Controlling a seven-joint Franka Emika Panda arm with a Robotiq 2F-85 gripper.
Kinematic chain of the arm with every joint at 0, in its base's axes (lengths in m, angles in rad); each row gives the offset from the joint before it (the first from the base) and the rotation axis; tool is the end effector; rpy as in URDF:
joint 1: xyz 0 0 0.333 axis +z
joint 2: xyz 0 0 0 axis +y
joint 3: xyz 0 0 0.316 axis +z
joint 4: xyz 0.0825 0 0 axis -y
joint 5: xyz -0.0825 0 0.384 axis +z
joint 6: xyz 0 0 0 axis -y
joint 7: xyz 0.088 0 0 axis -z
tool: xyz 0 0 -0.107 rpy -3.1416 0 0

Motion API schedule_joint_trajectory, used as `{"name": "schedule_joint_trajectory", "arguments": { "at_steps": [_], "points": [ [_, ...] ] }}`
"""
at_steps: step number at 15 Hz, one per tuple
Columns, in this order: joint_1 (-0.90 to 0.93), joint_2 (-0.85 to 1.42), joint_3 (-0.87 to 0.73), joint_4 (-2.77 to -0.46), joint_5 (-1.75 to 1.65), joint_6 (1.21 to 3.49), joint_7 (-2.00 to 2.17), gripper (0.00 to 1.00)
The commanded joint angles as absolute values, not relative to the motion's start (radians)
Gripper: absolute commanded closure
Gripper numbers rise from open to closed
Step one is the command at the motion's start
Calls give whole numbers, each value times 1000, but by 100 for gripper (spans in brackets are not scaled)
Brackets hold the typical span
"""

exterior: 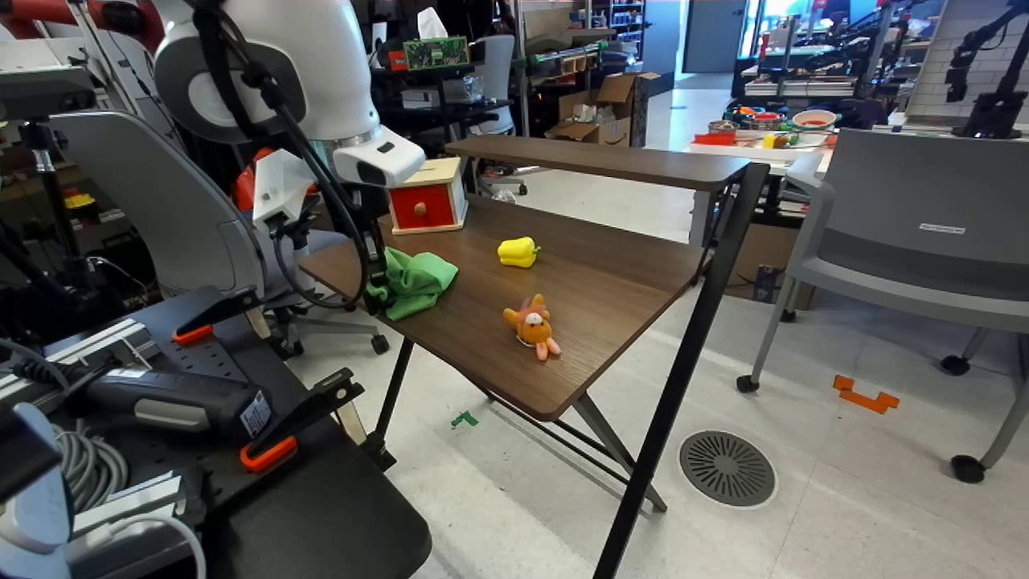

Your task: Pick the cloth then put it back on the table

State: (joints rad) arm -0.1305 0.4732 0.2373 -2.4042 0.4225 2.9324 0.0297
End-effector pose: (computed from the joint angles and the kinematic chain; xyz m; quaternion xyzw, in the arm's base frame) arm 0.4868 0.0355 0.1280 -0.9781 0.1797 -0.0158 0.1037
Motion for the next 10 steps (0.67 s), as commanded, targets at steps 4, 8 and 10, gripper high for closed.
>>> {"name": "schedule_joint_trajectory", "arguments": {
  "at_steps": [4, 8, 10],
  "points": [
    [-138, 606, 194, -2291, 394, 2927, 39, 100],
    [-141, 552, 180, -2321, 346, 2847, 12, 59],
    [-169, 463, 201, -2371, 326, 2766, -36, 44]
  ]
}}
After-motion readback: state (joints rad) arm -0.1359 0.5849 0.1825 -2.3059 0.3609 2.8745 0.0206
